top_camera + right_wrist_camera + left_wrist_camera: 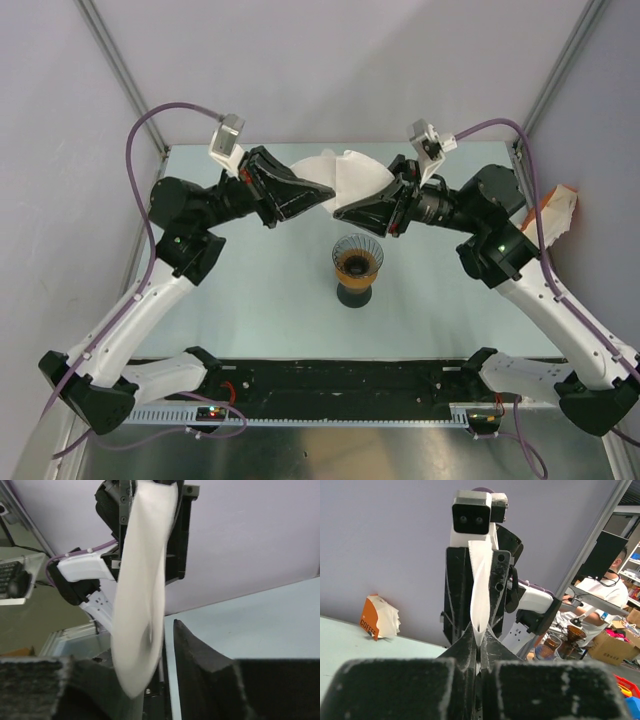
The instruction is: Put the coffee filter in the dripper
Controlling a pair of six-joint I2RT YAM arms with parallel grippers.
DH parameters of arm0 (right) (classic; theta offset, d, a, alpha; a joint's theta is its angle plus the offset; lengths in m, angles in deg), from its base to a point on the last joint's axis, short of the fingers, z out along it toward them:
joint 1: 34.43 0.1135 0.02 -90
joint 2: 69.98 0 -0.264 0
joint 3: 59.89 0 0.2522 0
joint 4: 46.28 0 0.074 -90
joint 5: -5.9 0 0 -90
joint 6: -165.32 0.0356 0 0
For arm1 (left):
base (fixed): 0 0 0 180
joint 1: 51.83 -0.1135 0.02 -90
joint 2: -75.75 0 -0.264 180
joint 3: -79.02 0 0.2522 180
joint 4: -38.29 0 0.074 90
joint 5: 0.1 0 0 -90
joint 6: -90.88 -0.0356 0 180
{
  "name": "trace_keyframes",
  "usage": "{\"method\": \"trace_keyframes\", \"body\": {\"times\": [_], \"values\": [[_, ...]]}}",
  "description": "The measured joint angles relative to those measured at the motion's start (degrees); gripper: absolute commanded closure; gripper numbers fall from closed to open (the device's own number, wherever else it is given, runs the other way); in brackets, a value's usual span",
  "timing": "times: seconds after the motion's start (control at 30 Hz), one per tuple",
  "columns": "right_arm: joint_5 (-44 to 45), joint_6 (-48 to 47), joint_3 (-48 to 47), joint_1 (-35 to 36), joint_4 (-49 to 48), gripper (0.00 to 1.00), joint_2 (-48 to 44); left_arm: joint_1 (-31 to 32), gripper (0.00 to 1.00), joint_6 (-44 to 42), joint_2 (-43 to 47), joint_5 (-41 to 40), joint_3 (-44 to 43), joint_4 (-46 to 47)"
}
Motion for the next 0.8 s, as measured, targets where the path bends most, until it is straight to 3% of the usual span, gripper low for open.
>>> {"method": "trace_keyframes", "body": {"times": [0.1, 0.23, 0.33, 0.37, 0.47, 0.53, 0.57, 0.67, 0.8], "values": [[0.0, -0.2, 0.0, -1.7, 1.0, 0.65, -0.6, 0.0, 1.0, 0.0, 0.3, 0.0, 0.7, 0.2], [-0.1, -0.1, -0.3, -4.4, 1.6, 0.95, -1.2, 0.0, 1.0, 0.0, 0.2, 0.0, 1.4, 0.1], [-0.5, 0.3, -0.5, -5.2, 1.7, 0.99, -1.4, 0.0, 1.0, 0.0, 0.1, 0.0, 1.5, 0.1], [-0.7, 0.3, -0.5, -5.5, 1.6, 0.98, -1.5, 0.0, 1.0, 0.0, 0.1, 0.0, 1.5, 0.1], [-1.5, 0.7, -0.5, -6.1, 1.7, 0.62, -1.6, -0.1, 1.0, 0.0, 0.1, 0.0, 1.5, 0.1], [-1.6, 0.7, -0.6, -6.6, 2.0, 0.55, -1.8, -0.3, 1.0, 0.1, 0.0, 0.1, 1.5, 0.1], [-1.6, 0.8, -0.6, -6.9, 2.1, 0.58, -1.9, -0.3, 1.0, 0.1, 0.0, 0.1, 1.5, 0.1], [-1.6, 0.7, -1.3, -7.3, 2.0, 0.9, -2.2, -0.4, 1.0, 0.1, 0.0, 0.1, 1.5, 0.1], [-2.1, 0.9, -2.3, -7.8, 2.0, 0.99, -2.5, -0.4, 1.0, 0.1, 0.0, 0.1, 1.5, 0.1]]}}
